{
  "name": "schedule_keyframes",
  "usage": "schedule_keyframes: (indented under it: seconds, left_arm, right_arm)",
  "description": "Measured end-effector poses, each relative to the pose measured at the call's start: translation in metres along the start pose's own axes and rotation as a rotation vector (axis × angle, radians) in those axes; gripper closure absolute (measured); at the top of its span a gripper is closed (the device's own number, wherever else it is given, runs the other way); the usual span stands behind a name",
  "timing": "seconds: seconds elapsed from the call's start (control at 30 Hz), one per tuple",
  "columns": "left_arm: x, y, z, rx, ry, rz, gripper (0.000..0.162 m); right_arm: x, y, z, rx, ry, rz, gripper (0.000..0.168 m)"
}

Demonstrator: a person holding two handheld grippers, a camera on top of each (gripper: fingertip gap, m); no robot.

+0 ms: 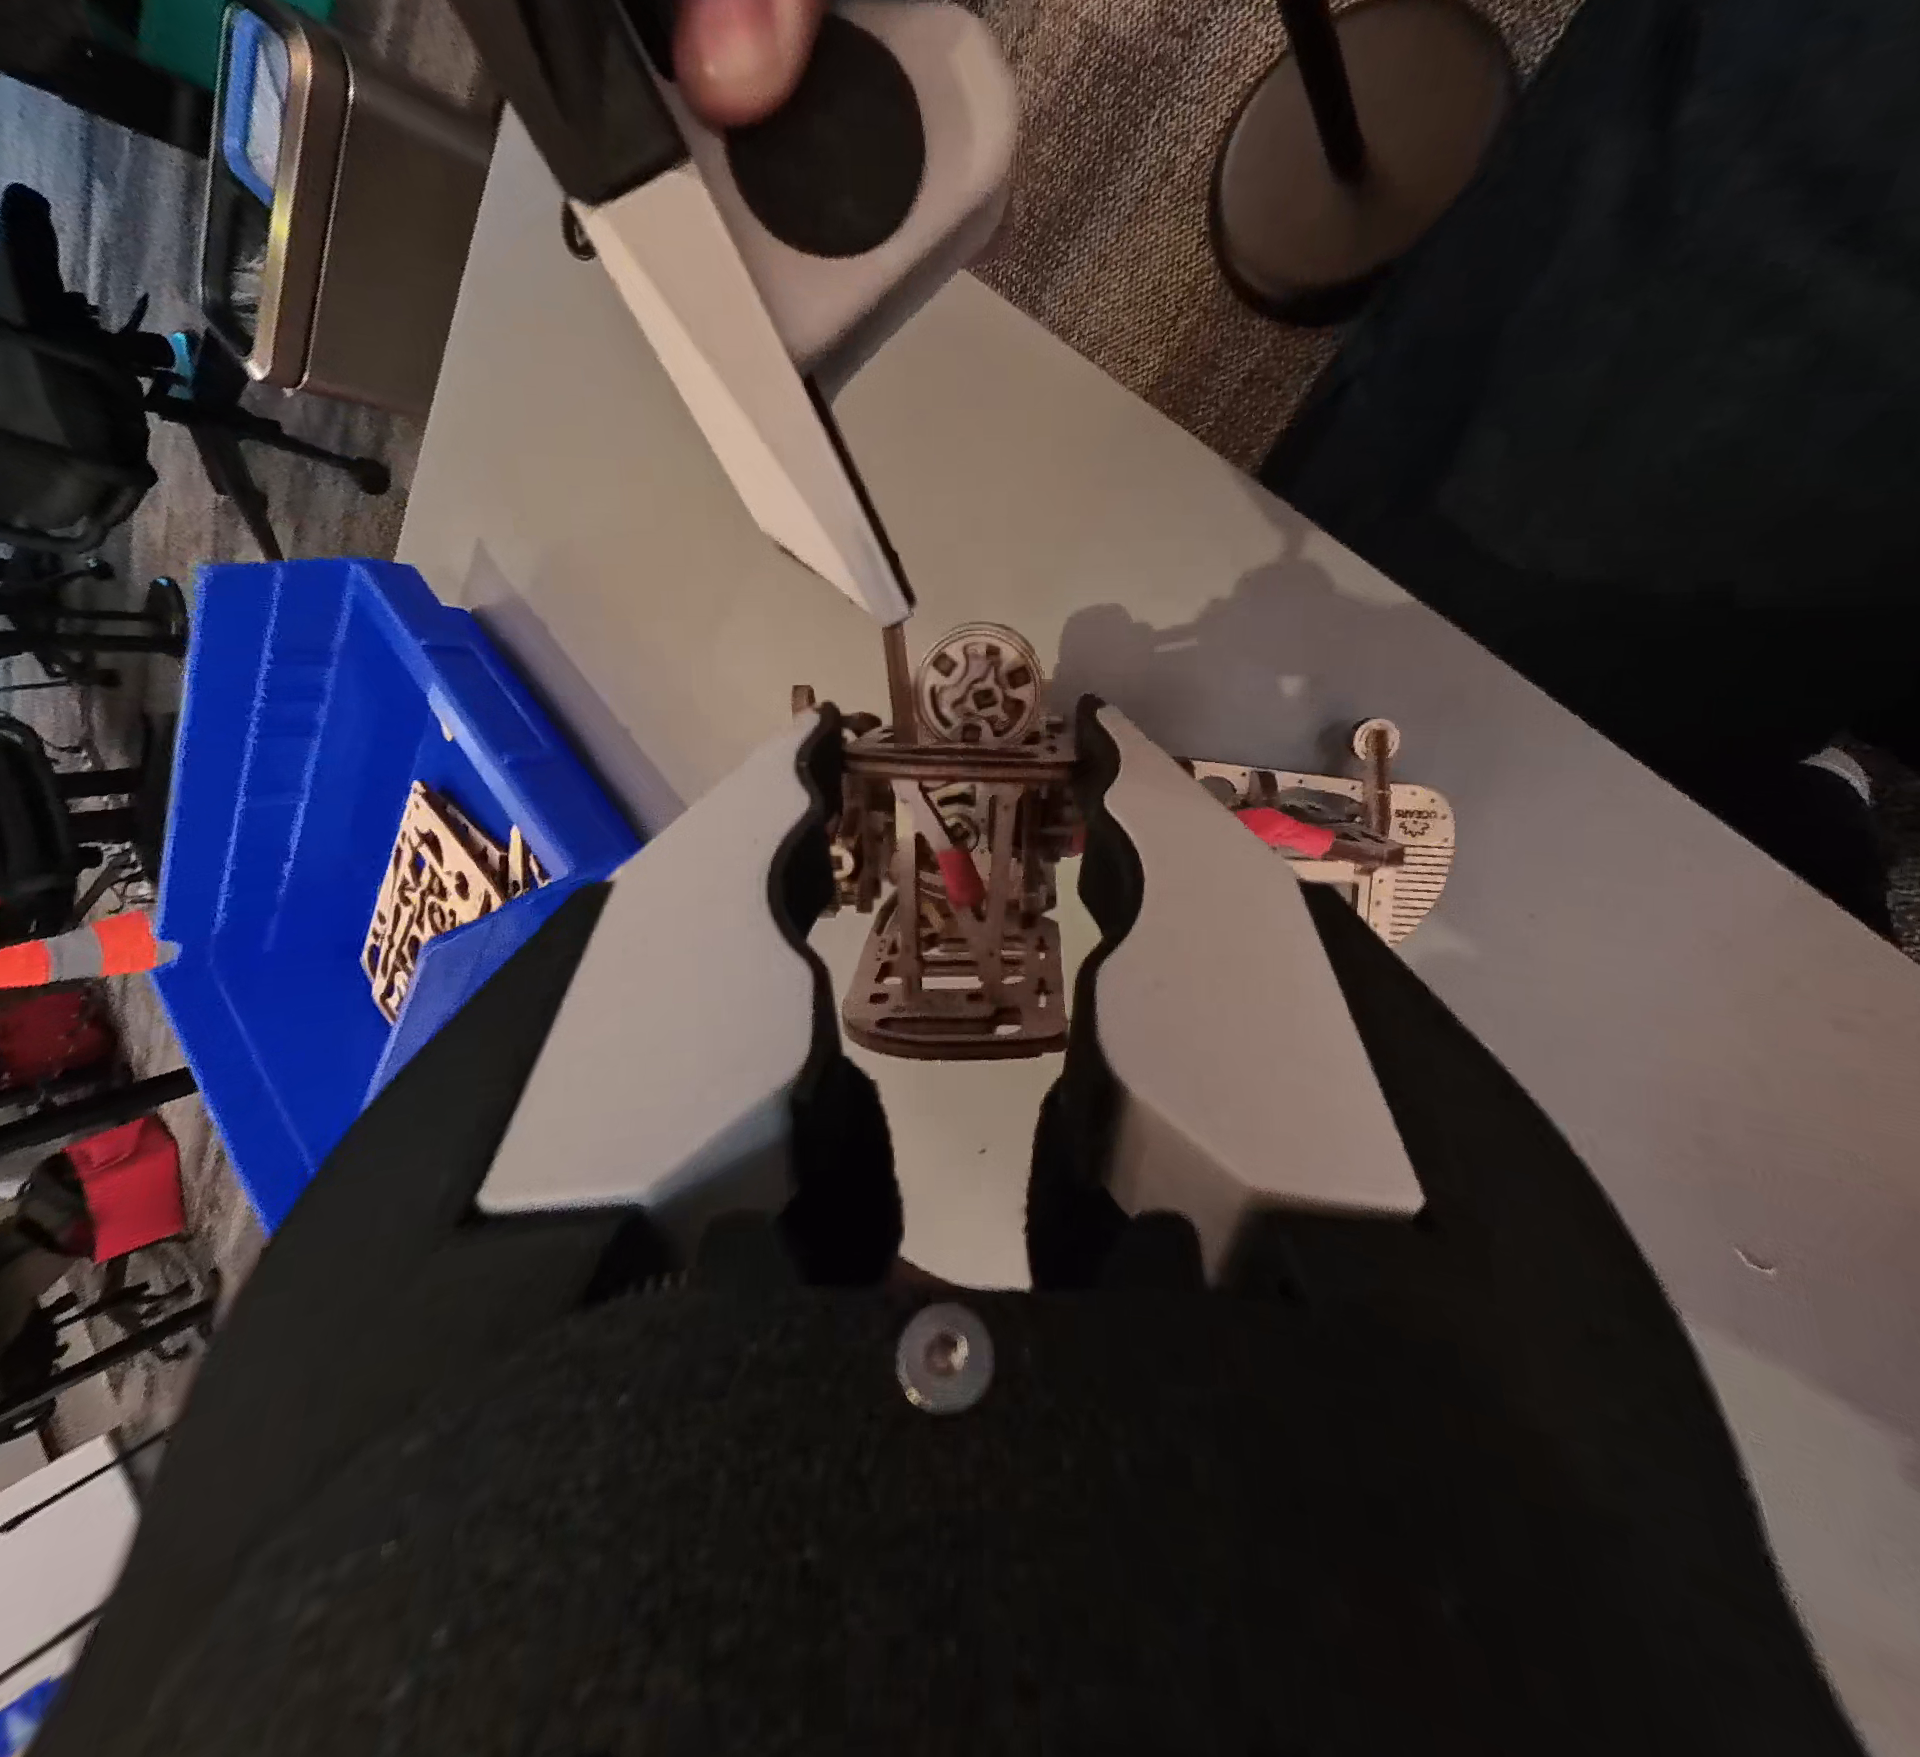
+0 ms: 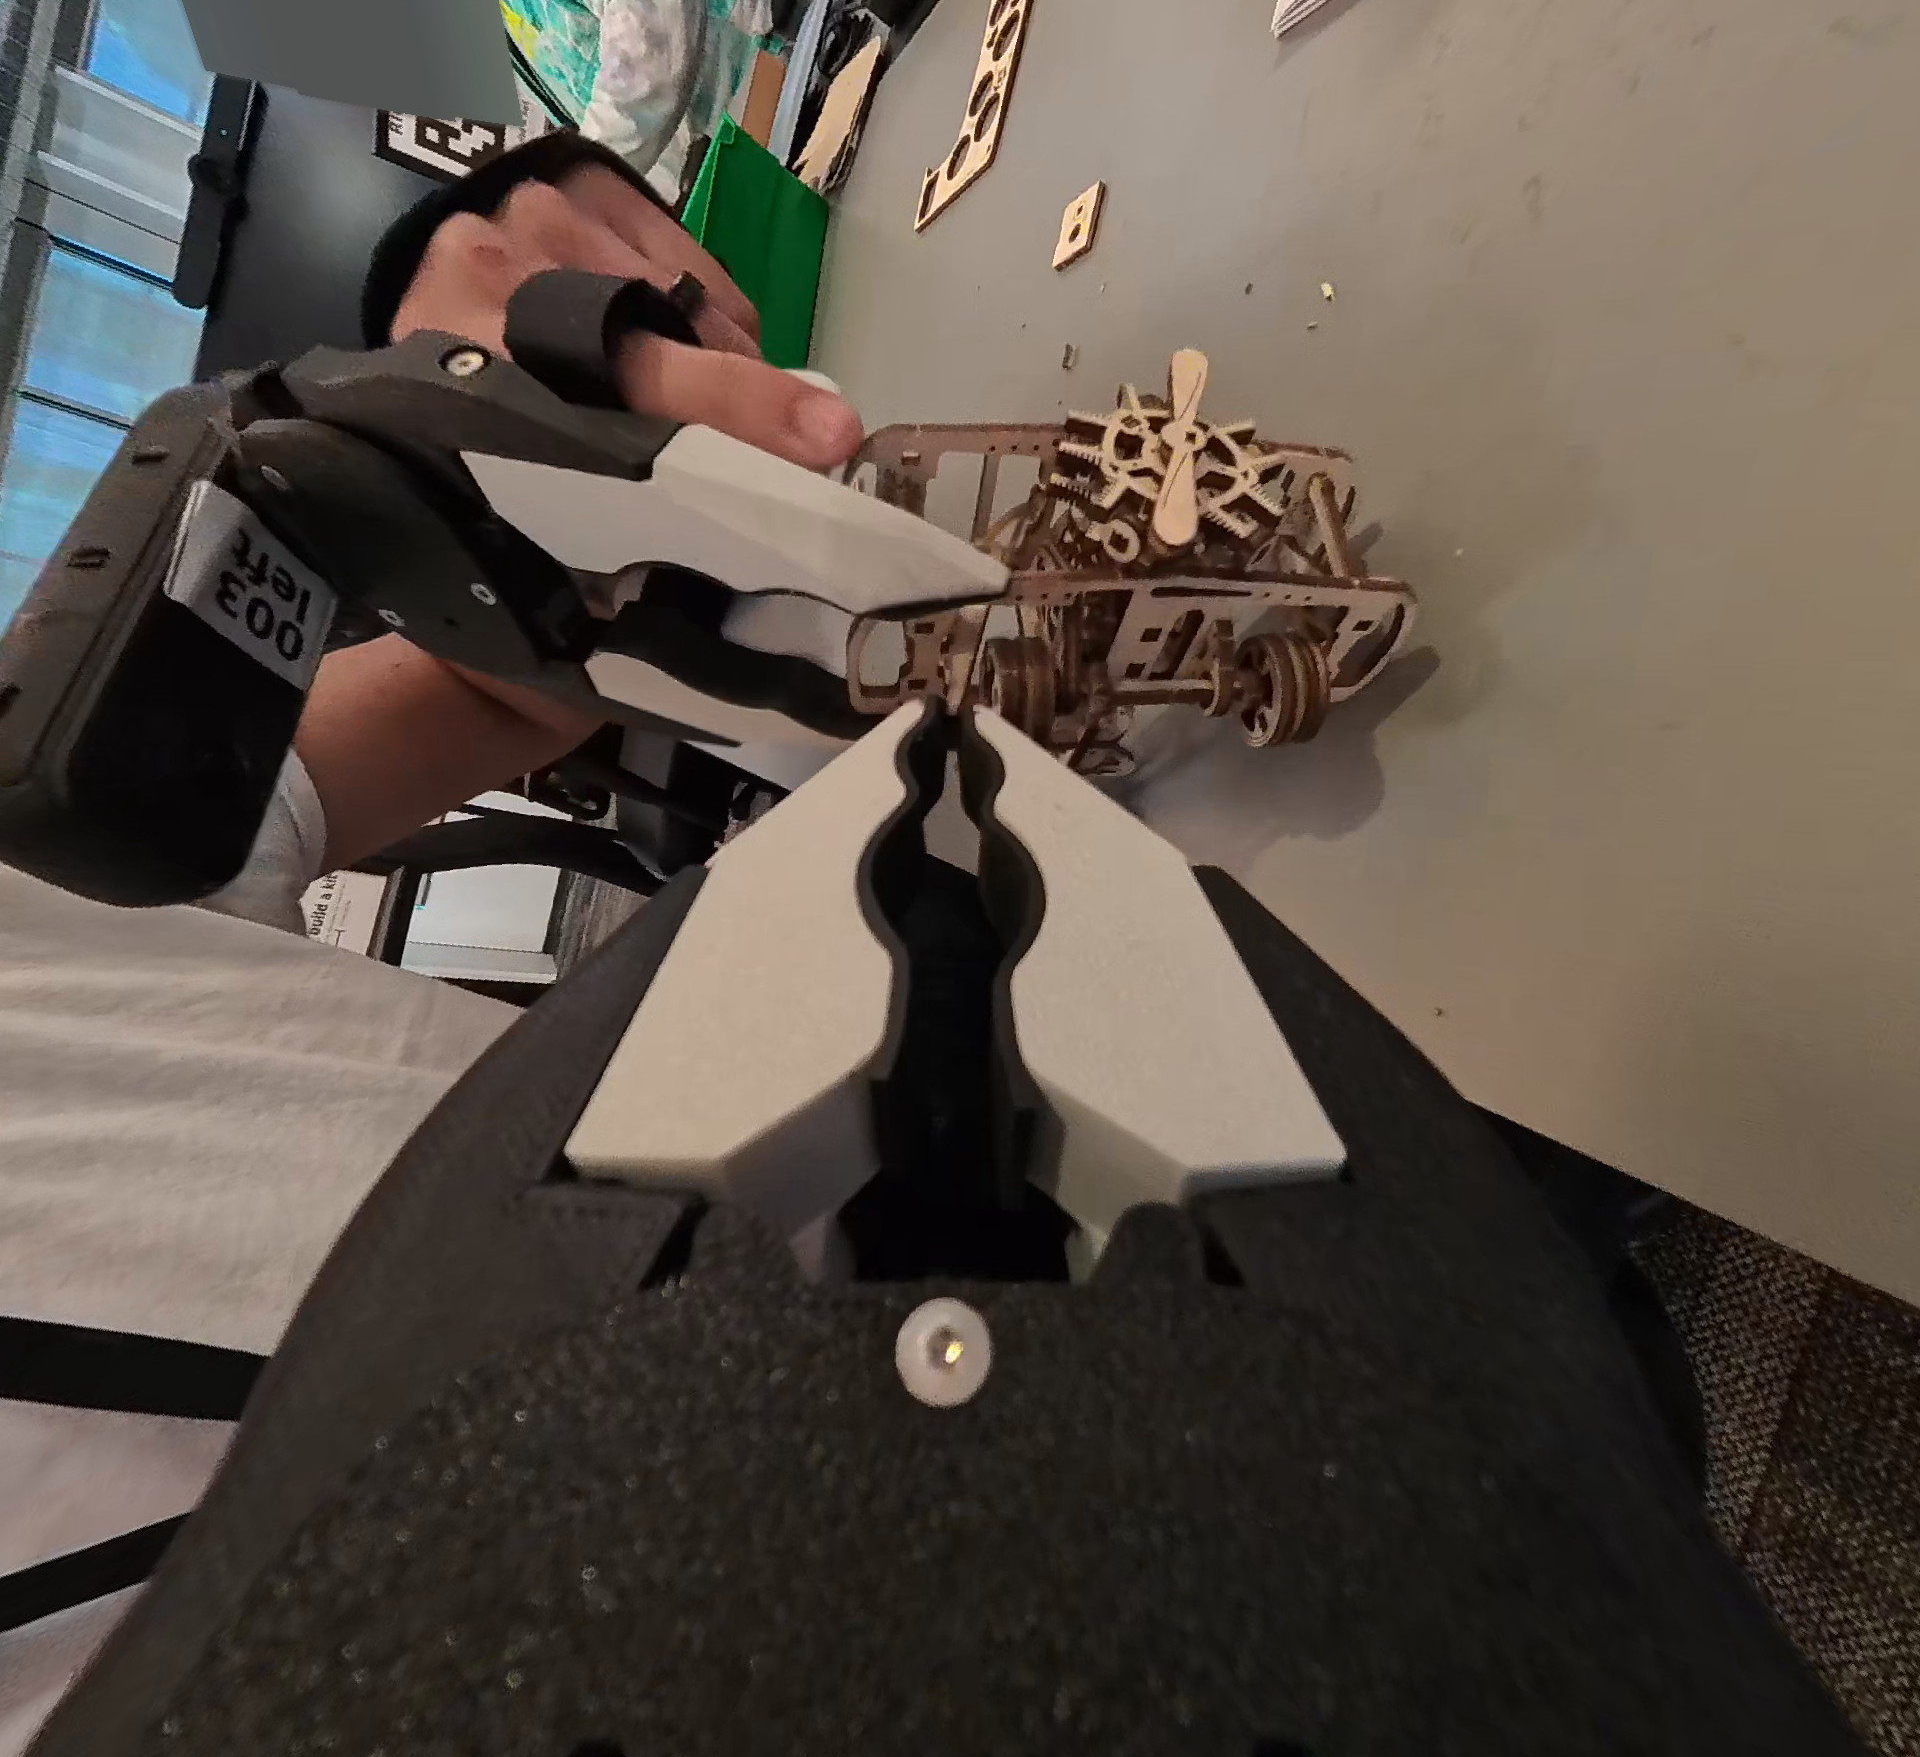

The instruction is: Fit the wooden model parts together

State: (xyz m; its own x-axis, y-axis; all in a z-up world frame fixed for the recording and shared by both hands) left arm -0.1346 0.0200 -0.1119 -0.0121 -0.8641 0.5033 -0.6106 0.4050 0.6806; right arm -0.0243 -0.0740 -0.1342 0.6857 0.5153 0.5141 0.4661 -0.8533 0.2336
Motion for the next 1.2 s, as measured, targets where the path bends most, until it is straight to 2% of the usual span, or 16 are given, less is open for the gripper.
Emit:
schedule_keyframes:
  seconds: [0.3,1.2]
  left_arm:
    - [-0.002,-0.004,-0.007,0.032,0.046,-0.031,0.120]
    - [-0.004,-0.005,-0.008,0.054,0.105,0.029,0.120]
  right_arm:
    - [0.001,0.011,0.000,-0.024,0.012,0.029,0.168]
    - [-0.007,0.026,-0.004,-0.073,0.054,0.025,0.167]
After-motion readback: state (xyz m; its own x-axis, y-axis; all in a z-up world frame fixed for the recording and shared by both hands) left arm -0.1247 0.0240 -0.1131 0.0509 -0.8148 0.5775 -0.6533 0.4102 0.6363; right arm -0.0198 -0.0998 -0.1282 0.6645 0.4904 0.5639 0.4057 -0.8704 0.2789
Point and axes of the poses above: each gripper's, where its closed fingertips meet, y back along the fingers, x out of its top, z = x × y across the jaws, the point moved 9 cm from there along y, back along the fingers, and after that the axes turned 12 degrees about z, right-handed, at the moved point
